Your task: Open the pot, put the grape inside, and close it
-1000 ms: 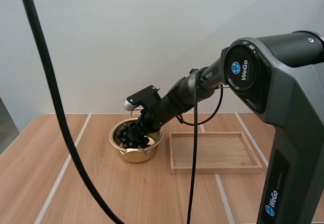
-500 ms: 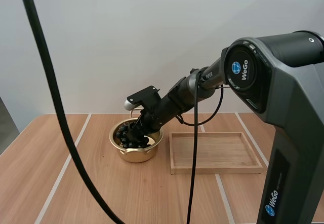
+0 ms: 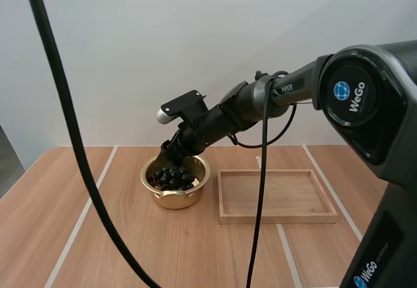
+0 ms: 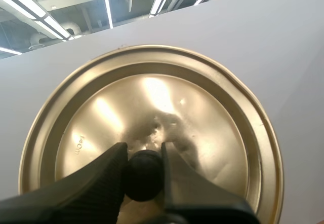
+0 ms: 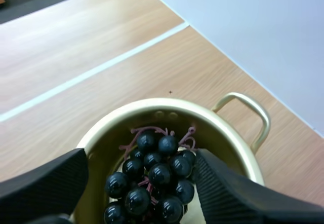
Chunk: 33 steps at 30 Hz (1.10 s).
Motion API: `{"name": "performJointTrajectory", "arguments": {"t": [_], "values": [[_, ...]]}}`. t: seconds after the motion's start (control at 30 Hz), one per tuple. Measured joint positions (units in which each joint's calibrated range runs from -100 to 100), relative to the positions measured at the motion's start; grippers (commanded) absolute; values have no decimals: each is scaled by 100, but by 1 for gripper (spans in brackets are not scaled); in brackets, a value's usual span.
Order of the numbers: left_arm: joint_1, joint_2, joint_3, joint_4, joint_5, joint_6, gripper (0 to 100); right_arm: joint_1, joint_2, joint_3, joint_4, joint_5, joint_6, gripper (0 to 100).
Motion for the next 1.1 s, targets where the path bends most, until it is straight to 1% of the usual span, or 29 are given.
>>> {"name": "performJointTrajectory", "arguments": {"t": [0.13, 0.2, 0.33, 0.47, 0.7, 0.8, 0.87, 0.97, 1.1], "values": [[0, 0, 0, 23, 0, 0, 0, -7, -435, -41, -18, -166, 63, 100], [0, 0, 0, 68, 0, 0, 0, -35, -676, -41, -127, -274, 96, 100], [0, 0, 0, 136, 0, 0, 0, -267, -1194, -41, -322, -406, 320, 100], [0, 75, 0, 166, 214, 0, 0, -675, -1605, -41, -459, -428, 533, 100], [0, 598, 0, 188, 1074, 9, 0, -1650, -2332, -41, -512, -461, 727, 100], [0, 849, 32, 200, 1139, 35, 0, -2068, -2578, -41, -512, -271, 784, 100], [0, 960, 209, 200, 1139, 60, 0, -2308, -2724, -41, -512, -95, 842, 100], [0, 1033, 644, 209, 1139, 119, 0, -2560, -2896, -41, -512, 183, 909, 100], [0, 1063, 1505, 209, 951, 181, 0, -2784, -3064, -41, -512, 594, 1064, 100]]}}
